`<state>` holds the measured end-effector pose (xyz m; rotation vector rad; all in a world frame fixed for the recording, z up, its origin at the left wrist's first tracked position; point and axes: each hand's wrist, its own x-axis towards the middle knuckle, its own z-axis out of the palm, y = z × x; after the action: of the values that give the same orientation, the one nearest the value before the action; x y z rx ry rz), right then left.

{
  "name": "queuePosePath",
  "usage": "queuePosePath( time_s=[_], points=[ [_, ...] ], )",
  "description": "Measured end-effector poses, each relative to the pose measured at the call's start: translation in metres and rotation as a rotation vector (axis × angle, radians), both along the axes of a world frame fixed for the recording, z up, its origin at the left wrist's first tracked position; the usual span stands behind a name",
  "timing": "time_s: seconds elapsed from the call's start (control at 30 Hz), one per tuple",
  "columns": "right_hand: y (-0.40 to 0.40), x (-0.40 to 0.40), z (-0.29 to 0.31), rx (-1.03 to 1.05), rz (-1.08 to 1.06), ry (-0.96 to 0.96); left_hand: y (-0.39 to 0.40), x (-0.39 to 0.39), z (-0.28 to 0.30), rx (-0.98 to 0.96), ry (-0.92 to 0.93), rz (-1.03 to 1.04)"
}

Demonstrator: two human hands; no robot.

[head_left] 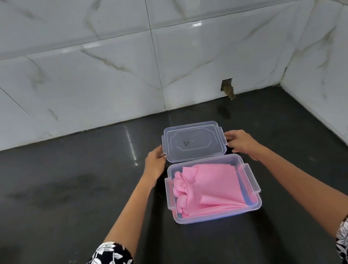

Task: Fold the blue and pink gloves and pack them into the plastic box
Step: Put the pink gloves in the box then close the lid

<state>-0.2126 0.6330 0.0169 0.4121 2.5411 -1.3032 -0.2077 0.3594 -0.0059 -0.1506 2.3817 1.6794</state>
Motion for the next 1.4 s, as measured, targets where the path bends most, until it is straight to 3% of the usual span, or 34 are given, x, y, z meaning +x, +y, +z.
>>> queuePosePath(
  time_s=[0.13,0.3,0.57,0.73,1.03,1.23,1.4],
  points=[
    [-0.001,0.001,0.001,-0.004,-0.007,0.112,0.002,0.000,0.004,0.070,0.039,0.114],
    [-0.001,0.009,0.021,0.104,-0.024,0.366,-0.001,0.005,0.033,0.006,0.234,0.227],
    [0.000,0.061,0.084,-0.090,-0.127,0.708,-0.015,0.048,0.100,0.193,0.516,0.235],
    [-0.002,0.100,0.105,-0.244,-0.145,0.578,-0.016,0.085,0.111,0.222,0.446,0.184],
    [-0.003,0.139,0.066,-0.082,-0.113,0.230,-0.010,0.134,0.065,0.131,0.142,0.215],
    [-0.009,0.139,0.048,0.111,-0.072,0.147,-0.006,0.139,0.053,0.086,0.109,0.243],
    [-0.004,0.140,0.049,0.026,-0.115,0.134,-0.008,0.142,0.050,0.196,0.019,0.259]
  ],
)
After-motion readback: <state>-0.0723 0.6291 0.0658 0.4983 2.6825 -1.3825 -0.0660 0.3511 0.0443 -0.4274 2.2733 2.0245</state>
